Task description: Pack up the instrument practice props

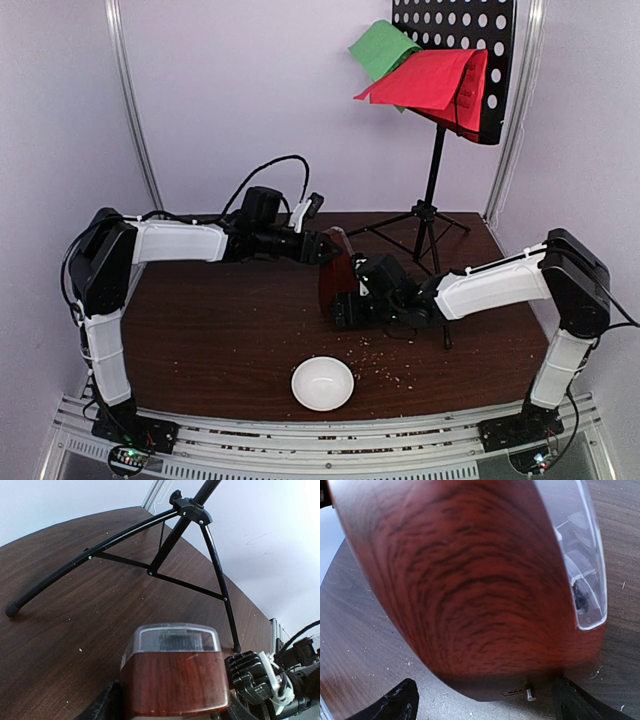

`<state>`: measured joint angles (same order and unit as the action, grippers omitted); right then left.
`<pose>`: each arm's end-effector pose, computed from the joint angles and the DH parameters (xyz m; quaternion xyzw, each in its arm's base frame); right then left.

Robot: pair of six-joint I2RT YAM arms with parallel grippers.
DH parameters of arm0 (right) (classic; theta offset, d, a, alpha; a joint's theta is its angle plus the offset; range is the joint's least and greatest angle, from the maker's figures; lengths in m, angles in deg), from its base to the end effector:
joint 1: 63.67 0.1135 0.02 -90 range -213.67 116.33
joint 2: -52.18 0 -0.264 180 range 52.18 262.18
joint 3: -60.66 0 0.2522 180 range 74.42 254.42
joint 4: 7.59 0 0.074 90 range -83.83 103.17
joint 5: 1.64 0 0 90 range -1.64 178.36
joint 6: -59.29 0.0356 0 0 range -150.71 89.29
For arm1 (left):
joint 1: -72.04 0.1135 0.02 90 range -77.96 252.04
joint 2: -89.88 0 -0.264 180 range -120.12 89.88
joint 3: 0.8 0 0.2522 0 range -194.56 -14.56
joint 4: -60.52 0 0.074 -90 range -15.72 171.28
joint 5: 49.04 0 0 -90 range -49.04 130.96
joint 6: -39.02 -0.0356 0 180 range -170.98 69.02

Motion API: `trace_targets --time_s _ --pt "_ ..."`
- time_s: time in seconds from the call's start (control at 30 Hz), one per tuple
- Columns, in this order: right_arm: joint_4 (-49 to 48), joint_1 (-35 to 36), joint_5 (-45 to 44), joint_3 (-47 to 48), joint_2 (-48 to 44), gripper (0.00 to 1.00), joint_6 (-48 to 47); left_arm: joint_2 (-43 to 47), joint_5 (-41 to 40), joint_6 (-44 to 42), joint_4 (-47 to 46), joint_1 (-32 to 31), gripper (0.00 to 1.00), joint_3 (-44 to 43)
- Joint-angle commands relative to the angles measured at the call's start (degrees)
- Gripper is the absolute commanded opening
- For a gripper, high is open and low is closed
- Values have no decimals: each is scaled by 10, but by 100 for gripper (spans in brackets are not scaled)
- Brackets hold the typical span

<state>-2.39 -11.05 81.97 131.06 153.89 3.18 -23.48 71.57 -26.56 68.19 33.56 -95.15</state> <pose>0.2320 0.2971 0.1759 -0.1203 0.8838 0.2716 0.3614 0.3462 -0.2983 0.2267 0.2380 0.7979 -0.4558 0.3147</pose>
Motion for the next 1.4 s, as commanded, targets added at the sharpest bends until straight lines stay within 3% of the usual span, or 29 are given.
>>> trace_targets --time_s 0.0,0.4,0.67,0.93,1.03,1.17,1.23,1.37 --pt "21 15 -63 28 16 94 4 -13 -21 11 8 -2 41 -12" --pt "79 43 -151 78 59 85 26 -12 -30 19 5 -3 40 -12" --pt "86 45 -170 86 67 50 35 -13 -27 21 -1 -3 40 -10" --pt "71 45 -165 73 51 40 37 -12 -27 16 -1 -3 40 -7" --pt "52 45 -146 57 30 46 27 -7 -13 5 -15 -4 40 3" --pt "35 45 -115 24 -32 75 2 18 13 -66 -38 -9 40 29" --pt "18 44 -107 -14 -78 85 -15 25 20 -128 -22 -12 40 34" --pt "10 29 -100 -70 -164 92 -35 30 50 -210 13 -15 40 38"
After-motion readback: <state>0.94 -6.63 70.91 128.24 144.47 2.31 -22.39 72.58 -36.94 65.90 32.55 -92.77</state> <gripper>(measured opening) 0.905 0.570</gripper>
